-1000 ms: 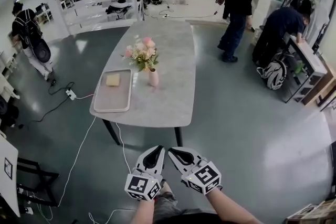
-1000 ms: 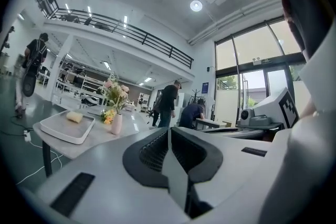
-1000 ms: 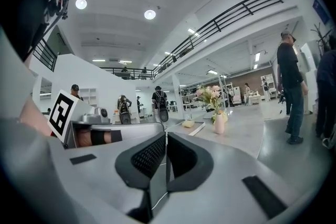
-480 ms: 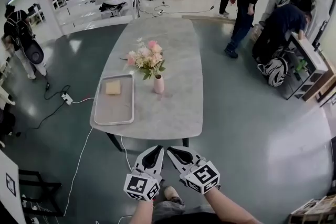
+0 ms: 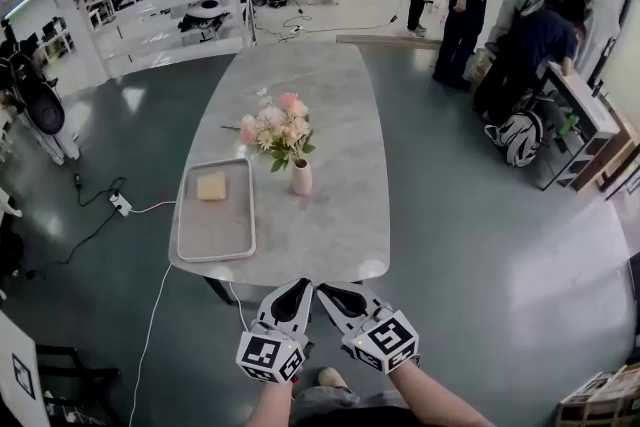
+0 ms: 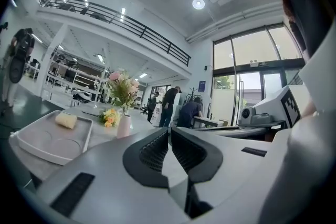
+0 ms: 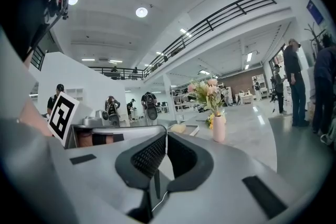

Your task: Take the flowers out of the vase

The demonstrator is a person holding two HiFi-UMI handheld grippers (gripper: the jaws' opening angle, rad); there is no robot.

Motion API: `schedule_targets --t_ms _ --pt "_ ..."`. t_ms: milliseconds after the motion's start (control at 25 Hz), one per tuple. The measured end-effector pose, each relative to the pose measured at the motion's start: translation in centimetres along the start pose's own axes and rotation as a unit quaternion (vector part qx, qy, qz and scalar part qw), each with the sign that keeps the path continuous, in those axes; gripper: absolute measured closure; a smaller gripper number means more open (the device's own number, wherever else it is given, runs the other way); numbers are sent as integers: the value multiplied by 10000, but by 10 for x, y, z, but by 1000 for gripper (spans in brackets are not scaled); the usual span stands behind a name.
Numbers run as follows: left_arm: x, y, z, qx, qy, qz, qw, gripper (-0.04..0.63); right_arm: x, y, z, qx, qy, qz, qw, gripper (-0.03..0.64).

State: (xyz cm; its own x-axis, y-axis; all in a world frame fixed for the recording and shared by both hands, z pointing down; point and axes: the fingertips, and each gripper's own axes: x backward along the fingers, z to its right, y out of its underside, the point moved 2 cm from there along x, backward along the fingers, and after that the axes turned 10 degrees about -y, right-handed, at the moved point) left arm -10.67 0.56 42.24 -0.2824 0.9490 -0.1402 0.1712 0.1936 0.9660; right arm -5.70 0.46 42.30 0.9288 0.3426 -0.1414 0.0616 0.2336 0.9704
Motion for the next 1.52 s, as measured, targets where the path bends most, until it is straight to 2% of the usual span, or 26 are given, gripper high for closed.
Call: schedule_targets --t_ms 200,360,600,920,1280,1520 --pt "-18 4 -5 112 144 121 9998 565 -5 -1 16 43 87 6 10000 594" --pt "-34 10 -14 187 49 110 9998 565 -12 -1 32 93 119 3 9999 594" --pt "-75 7 -31 116 -296 235 9992 565 -28 -12 80 287 154 88 9994 594" --pt "-112 -19 -53 -66 -768 441 9960 565 -60 -37 120 560 -101 49 9984 594" --pt "-153 2 -82 214 -1392 529 9886 565 -95 -23 167 443 -380 -31 9983 594" --pt "-176 2 -91 115 -1754 733 9817 565 -115 -28 190 527 -577 112 9969 594"
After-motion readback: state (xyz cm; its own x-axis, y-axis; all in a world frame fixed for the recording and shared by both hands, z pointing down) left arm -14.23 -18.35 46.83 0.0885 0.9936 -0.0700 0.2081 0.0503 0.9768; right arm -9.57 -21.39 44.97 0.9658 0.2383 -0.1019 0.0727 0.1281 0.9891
